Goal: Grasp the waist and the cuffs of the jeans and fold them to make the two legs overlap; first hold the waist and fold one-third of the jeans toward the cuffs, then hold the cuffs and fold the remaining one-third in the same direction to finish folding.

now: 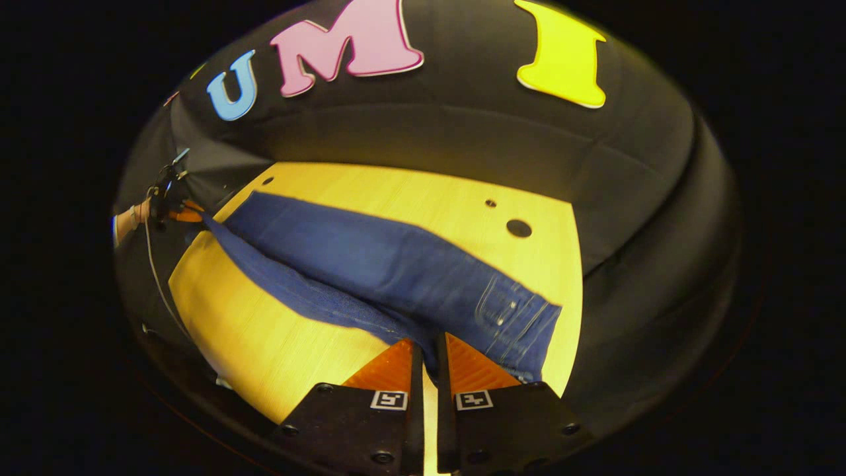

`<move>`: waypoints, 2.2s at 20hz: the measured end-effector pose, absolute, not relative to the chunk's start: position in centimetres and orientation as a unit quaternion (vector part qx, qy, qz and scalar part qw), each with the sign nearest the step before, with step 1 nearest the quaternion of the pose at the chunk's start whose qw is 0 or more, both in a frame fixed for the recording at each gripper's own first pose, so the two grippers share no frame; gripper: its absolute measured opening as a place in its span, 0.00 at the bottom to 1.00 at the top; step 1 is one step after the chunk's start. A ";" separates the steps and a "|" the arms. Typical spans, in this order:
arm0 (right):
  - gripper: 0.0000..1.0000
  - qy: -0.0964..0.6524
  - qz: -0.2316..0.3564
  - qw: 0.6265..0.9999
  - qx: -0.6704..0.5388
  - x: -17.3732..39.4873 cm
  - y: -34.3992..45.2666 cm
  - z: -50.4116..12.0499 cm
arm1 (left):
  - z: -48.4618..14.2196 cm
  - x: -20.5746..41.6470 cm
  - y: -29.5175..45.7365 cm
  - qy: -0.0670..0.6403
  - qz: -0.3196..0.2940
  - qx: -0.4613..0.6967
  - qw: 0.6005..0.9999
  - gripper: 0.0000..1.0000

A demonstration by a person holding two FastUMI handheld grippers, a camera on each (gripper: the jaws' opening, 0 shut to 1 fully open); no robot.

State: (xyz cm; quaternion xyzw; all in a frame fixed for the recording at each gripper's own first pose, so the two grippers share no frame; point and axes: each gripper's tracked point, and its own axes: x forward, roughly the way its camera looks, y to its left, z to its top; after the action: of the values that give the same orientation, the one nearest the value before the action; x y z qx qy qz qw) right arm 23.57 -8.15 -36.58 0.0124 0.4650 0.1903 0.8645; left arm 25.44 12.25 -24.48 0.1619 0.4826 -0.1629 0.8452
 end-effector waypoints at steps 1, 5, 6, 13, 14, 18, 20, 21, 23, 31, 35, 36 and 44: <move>0.12 0.459 0.174 0.871 0.018 25.5 -8.1 -37.6 | -24.6 26.9 12.4 0.484 -0.149 0.162 0.847 0.06; 0.12 0.448 0.098 0.887 0.060 31.9 -7.4 -42.9 | -27.1 33.4 12.6 0.477 -0.087 0.132 0.865 0.06; 0.12 0.451 0.082 0.886 0.070 32.9 -7.2 -44.5 | -28.4 34.6 13.0 0.477 -0.077 0.131 0.866 0.06; 0.05 0.483 0.025 0.871 0.089 35.0 -6.0 -52.6 | -31.9 40.0 13.7 0.446 -0.016 0.080 0.891 0.66; 0.19 0.481 0.023 0.871 0.097 35.4 -6.0 -53.1 | -31.4 40.3 14.5 0.436 -0.007 0.086 0.896 0.81; 0.72 0.440 0.016 0.891 0.108 37.2 -7.8 -51.3 | -27.1 42.4 17.7 0.363 0.064 0.080 0.926 0.98; 0.84 0.435 0.019 0.892 0.126 37.1 -8.2 -49.8 | -24.0 43.3 19.1 0.314 0.084 0.078 0.942 0.98; 0.97 0.432 0.022 0.892 0.134 36.9 -8.4 -48.8 | -22.5 43.2 18.9 0.299 0.081 0.080 0.947 0.98; 0.98 0.421 0.027 0.898 0.127 36.3 -8.8 -46.0 | -20.6 42.0 18.1 0.289 0.058 0.066 0.953 0.98; 0.98 0.418 -0.067 0.883 0.201 31.2 -13.5 -39.2 | -12.1 32.2 14.6 0.230 -0.021 0.052 0.972 0.98; 0.98 0.430 -0.190 0.821 0.324 26.8 -17.1 -43.7 | -10.5 26.4 12.2 0.212 -0.054 0.068 0.974 0.98; 0.98 0.436 -0.213 0.800 0.352 25.7 -17.2 -44.9 | -10.8 25.2 11.9 0.215 -0.056 0.074 0.972 0.98; 0.97 0.437 -0.313 0.724 0.431 23.8 -18.5 -52.5 | -13.7 22.6 10.2 0.258 -0.047 0.064 0.963 0.98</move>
State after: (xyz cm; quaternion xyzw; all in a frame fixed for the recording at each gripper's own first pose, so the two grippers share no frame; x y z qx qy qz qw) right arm 23.75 -18.53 -52.52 0.4310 0.4374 -0.3131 0.7245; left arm 22.60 10.17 -13.71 0.0639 0.2576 -0.0470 0.9630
